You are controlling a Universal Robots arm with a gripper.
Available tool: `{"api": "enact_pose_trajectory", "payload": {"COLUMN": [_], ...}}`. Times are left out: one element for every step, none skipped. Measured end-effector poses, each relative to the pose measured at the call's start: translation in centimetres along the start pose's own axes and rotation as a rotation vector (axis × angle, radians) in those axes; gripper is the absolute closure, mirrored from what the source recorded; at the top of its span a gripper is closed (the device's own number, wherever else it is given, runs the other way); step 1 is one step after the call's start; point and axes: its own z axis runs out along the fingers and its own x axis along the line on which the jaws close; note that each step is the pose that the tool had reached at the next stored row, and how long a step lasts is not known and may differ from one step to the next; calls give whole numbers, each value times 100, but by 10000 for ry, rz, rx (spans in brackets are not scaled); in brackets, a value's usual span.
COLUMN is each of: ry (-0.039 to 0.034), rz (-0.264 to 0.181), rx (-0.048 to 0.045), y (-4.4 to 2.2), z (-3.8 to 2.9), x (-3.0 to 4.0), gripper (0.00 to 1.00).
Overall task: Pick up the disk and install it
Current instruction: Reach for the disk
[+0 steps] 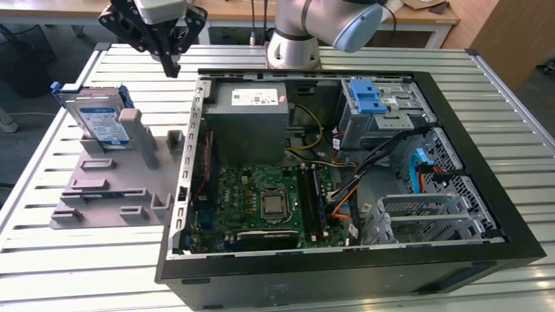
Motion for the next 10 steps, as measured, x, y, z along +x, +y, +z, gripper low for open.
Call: {"api": "enact_pose_trajectory", "payload": {"ry": [0, 0, 0, 1, 2, 5, 21, 47, 80, 124], "rz": [0, 0, 0, 0, 0, 0, 1, 0, 1, 3], "rx": [0, 0, 1, 3, 6, 8, 13, 19, 25, 35], "y": [2, 5, 7, 10, 12, 15, 17, 19, 20, 22], "z": [0, 0, 0, 0, 1, 2, 3, 3, 5, 5], "x": [8, 15, 21, 26, 30, 33, 35, 36, 37, 40], "gripper": [89, 89, 89, 89, 89, 89, 89, 89, 89, 89]}}
